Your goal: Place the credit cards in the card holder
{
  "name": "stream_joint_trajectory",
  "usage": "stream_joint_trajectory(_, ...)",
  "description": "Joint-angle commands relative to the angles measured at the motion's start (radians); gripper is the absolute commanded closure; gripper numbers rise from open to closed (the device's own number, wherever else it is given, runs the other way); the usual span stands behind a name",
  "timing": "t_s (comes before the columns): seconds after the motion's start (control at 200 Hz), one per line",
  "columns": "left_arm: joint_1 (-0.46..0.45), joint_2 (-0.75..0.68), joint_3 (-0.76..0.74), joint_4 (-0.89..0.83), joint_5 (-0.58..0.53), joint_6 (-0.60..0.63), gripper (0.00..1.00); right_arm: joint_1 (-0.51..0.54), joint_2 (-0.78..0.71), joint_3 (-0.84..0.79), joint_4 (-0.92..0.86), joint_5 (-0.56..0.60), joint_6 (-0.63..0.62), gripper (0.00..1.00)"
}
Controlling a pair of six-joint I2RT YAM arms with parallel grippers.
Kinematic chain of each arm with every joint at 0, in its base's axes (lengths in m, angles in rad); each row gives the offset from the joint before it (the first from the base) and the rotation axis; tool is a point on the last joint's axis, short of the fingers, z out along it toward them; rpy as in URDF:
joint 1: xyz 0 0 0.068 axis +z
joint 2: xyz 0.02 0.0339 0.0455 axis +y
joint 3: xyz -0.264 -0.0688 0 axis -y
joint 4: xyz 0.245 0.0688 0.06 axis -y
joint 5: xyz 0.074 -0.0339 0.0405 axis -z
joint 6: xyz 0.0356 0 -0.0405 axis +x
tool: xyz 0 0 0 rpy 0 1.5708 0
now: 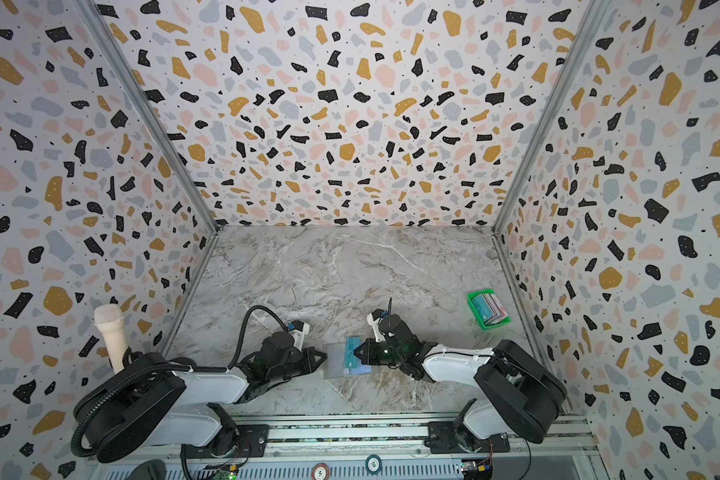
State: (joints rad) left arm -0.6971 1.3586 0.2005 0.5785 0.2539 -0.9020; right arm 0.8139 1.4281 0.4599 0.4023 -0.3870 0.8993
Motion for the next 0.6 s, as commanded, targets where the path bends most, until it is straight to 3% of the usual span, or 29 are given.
stream_joint_trajectory(0.0, -0.005, 0.010, -0.018, 0.023, 0.016, -0.011, 1.00, 0.004, 0.011, -0.012, 0.035, -0.036, 0.013, 1.00)
stream_joint_trajectory(0.596, -0.005, 0.016, -0.024, 0.027, 0.026, -0.025, 1.00, -0.028, 0.033, -0.019, 0.008, -0.080, 0.055, 1.00)
